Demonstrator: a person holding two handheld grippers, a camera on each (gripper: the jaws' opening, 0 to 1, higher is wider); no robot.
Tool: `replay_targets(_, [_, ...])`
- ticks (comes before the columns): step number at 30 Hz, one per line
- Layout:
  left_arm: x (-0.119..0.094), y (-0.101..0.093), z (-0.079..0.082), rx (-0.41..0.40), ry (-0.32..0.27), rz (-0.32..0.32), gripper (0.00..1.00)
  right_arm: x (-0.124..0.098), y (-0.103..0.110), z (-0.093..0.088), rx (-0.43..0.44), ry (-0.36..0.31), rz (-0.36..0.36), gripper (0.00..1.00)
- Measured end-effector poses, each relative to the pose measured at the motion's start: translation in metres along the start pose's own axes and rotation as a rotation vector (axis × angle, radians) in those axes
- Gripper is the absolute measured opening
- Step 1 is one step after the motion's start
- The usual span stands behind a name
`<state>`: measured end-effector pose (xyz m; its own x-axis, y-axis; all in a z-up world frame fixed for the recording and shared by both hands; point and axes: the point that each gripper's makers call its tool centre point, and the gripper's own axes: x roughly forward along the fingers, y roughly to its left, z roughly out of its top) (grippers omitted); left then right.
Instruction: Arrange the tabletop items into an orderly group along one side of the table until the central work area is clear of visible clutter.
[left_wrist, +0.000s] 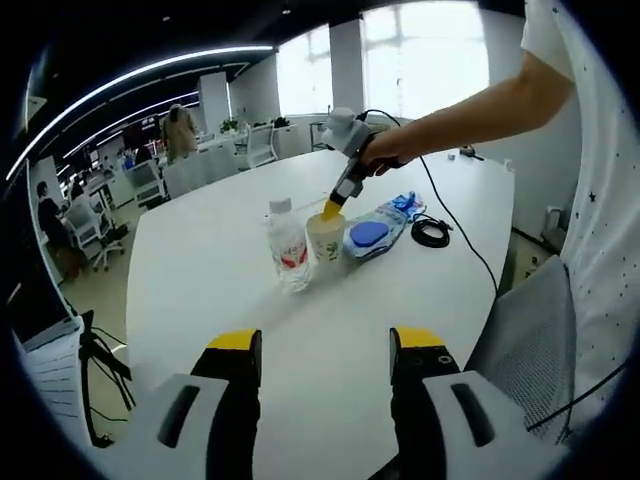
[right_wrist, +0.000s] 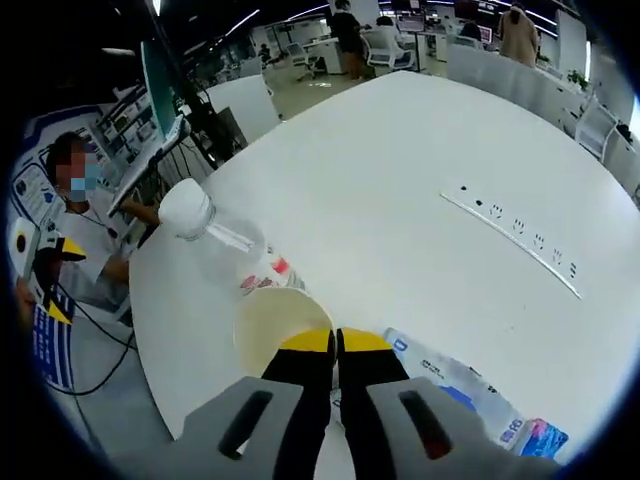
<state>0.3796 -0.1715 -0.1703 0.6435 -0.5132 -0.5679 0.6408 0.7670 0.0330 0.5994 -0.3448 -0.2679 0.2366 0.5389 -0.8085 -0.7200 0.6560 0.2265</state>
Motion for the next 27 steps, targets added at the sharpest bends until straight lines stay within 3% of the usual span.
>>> replay_targets(25, [0.012, -0.011, -0.001, -0.001, 0.005, -0.035, 0.49, 0.013, 0.002, -0.008, -0.015, 0.012, 0.002, 0.0])
replay_targets(27, [0.012, -0.011, -0.002, -0.002, 0.006, -0.033, 0.49, 0.014, -0.001, -0.008, -0.022, 0.009, -0.001, 0.04])
